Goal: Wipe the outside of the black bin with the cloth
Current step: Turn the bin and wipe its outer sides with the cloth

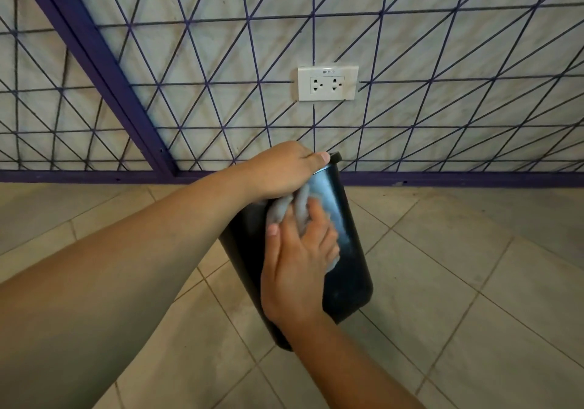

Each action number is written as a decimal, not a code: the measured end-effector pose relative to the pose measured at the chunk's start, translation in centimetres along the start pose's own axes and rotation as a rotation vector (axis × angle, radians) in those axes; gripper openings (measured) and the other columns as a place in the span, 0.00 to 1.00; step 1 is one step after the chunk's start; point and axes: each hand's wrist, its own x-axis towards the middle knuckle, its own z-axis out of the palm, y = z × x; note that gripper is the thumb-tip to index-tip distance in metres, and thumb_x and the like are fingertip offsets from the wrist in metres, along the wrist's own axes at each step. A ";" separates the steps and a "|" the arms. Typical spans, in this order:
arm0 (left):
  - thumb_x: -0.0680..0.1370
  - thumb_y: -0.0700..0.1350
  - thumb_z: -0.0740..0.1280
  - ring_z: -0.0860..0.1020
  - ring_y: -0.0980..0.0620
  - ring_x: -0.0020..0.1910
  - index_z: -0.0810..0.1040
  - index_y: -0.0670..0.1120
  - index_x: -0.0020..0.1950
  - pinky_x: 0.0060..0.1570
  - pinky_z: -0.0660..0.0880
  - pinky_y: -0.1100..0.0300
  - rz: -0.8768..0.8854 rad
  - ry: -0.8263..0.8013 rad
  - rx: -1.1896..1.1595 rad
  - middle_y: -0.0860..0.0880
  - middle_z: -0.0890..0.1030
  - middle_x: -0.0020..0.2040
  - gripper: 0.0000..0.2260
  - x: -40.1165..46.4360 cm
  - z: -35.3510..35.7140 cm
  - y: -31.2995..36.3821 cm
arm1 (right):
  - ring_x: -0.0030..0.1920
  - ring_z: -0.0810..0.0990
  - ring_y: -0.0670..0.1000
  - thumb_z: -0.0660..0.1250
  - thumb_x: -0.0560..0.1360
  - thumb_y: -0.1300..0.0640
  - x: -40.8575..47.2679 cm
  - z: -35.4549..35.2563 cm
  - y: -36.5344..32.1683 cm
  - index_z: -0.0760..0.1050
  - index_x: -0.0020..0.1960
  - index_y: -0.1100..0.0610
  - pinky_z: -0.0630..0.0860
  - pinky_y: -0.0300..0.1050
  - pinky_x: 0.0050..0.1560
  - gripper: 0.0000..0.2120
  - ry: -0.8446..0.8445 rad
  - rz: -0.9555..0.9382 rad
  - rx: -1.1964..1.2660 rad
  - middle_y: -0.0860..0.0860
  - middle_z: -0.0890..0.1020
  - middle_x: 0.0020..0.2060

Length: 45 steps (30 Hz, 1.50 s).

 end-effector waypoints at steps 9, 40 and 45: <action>0.83 0.54 0.59 0.78 0.45 0.37 0.80 0.36 0.44 0.49 0.75 0.48 -0.010 0.069 -0.003 0.39 0.80 0.34 0.23 0.4 0.4 0.2 | 0.73 0.54 0.46 0.45 0.85 0.43 5.2 -1.1 0.7 0.61 0.85 0.48 0.53 0.52 0.76 0.30 0.020 0.274 0.140 0.54 0.57 0.83; 0.75 0.62 0.68 0.73 0.49 0.37 0.74 0.44 0.42 0.32 0.64 0.57 -0.032 0.078 0.285 0.49 0.73 0.35 0.21 0.0 1.2 0.9 | 0.76 0.63 0.58 0.45 0.86 0.38 -4.8 -1.0 8.1 0.62 0.83 0.53 0.51 0.47 0.80 0.32 0.072 0.137 0.108 0.59 0.65 0.79; 0.81 0.52 0.64 0.74 0.49 0.48 0.76 0.42 0.62 0.46 0.68 0.58 -0.030 0.088 0.264 0.45 0.78 0.51 0.16 0.3 2.0 1.2 | 0.81 0.62 0.58 0.54 0.72 0.32 -2.2 -1.8 10.6 0.57 0.85 0.57 0.59 0.58 0.80 0.48 0.110 0.906 0.557 0.56 0.65 0.79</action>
